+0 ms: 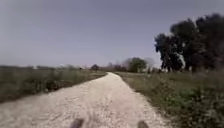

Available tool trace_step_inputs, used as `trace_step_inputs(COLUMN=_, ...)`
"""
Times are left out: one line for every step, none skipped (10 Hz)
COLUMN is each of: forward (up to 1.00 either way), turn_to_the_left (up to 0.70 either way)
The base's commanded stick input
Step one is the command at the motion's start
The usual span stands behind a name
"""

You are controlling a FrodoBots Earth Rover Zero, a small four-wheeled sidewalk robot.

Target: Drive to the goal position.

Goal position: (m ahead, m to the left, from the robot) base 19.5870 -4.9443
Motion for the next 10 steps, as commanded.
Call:
trace_step_inputs(forward=0.7, turn_to_the_left=0.0)
trace_step_inputs(forward=0.7, turn_to_the_left=0.0)
trace_step_inputs(forward=0.7, turn_to_the_left=0.0)
trace_step_inputs(forward=0.7, turn_to_the_left=0.0)
trace_step_inputs(forward=0.7, turn_to_the_left=0.0)
trace_step_inputs(forward=0.7, turn_to_the_left=0.0)
trace_step_inputs(forward=0.7, turn_to_the_left=0.0)
trace_step_inputs(forward=0.7, turn_to_the_left=0.0)
trace_step_inputs(forward=0.7, turn_to_the_left=0.05)
trace_step_inputs(forward=0.7, turn_to_the_left=0.21)
